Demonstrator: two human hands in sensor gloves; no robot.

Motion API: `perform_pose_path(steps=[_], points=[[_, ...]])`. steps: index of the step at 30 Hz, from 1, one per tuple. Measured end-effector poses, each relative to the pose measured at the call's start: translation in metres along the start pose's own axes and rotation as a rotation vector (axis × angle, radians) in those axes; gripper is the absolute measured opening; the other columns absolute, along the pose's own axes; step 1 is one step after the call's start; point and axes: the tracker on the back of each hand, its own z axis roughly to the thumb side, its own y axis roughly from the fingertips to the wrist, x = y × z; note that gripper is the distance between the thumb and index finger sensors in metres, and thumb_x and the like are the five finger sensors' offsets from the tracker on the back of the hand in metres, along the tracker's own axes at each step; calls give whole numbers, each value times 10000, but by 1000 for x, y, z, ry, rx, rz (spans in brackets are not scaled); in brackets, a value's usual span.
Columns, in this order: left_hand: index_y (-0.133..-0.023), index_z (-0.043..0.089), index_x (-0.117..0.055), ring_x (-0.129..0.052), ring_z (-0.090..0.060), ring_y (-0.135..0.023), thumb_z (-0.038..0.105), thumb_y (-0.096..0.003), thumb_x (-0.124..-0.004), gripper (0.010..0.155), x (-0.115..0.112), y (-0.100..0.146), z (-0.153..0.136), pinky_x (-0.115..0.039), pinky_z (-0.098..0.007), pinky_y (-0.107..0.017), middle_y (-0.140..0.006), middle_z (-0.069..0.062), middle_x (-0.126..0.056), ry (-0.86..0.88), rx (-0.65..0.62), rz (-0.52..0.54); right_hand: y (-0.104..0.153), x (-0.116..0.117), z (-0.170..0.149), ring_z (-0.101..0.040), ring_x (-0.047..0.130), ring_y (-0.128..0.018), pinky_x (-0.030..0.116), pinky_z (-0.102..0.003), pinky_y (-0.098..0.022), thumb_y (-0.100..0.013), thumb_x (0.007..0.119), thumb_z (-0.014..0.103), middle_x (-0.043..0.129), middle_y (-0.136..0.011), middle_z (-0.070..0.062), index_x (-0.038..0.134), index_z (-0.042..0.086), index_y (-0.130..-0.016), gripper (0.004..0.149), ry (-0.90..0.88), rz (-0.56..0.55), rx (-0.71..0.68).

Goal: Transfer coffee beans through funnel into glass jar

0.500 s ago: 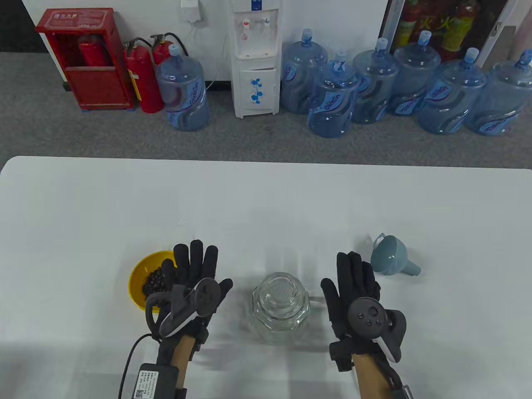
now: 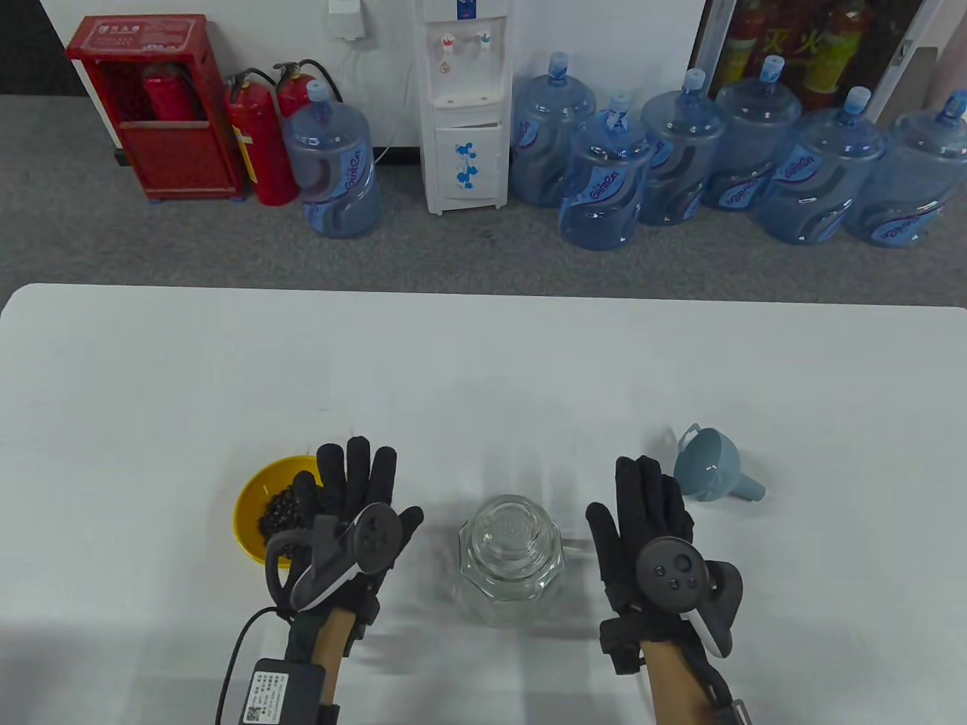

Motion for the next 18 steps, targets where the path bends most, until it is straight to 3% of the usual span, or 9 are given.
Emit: perform_pose_path(steps=[10, 18], points=[[-1173, 317, -197, -8, -386, -1096, 672, -527, -452, 780, -3, -1, 1, -120, -610, -735, -1217, -31, -65, 34, -7, -24, 3, -14, -3, -510, 286, -1142, 340, -718, -754, -644, 421, 635, 264, -1303, -183, 332, 193, -1263, 766, -12, -10, 12], [-1171, 319, -193, -4, -380, -1094, 671, -530, -459, 779, -7, -4, -4, -114, -600, -735, -1215, -28, -62, 44, 1, -54, 3, -45, 32, -472, 374, -1162, 380, -711, -766, -636, 535, 694, 308, -1312, -167, 395, 333, -1259, 733, -47, -55, -111]])
